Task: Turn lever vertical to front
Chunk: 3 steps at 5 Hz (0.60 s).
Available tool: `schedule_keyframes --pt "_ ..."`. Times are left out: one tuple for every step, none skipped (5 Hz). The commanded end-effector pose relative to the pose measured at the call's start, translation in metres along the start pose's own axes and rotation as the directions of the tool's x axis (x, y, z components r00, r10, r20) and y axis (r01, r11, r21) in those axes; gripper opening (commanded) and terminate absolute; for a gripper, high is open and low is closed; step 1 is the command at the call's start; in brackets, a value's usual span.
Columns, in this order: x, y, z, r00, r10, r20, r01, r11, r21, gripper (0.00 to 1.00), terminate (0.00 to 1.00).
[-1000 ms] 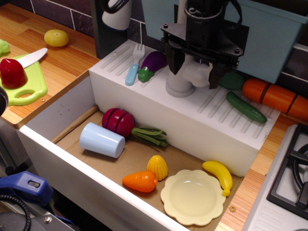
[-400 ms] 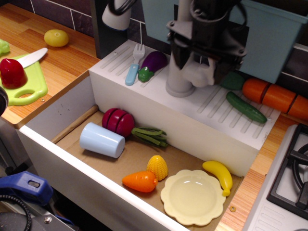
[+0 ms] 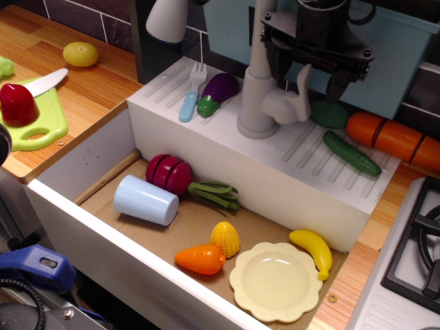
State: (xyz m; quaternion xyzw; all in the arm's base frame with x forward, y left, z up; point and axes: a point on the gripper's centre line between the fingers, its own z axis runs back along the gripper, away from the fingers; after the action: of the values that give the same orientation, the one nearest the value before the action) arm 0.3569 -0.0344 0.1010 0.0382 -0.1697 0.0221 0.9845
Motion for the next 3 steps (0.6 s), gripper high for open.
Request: schedule_keyframes --pt "0.0215 0.0007 0.0095 0.998 -0.018 0.060 0.018 1.000 0.004 1.00 0.00" --pt "0.0236 0.0028 0.0082 0.997 -0.018 0.070 0.016 0.999 0.029 1.00 0.00" --pt "0.0223 0.0028 0.0093 0.997 -0.013 0.076 0.009 0.999 0.053 0.00 0.00"
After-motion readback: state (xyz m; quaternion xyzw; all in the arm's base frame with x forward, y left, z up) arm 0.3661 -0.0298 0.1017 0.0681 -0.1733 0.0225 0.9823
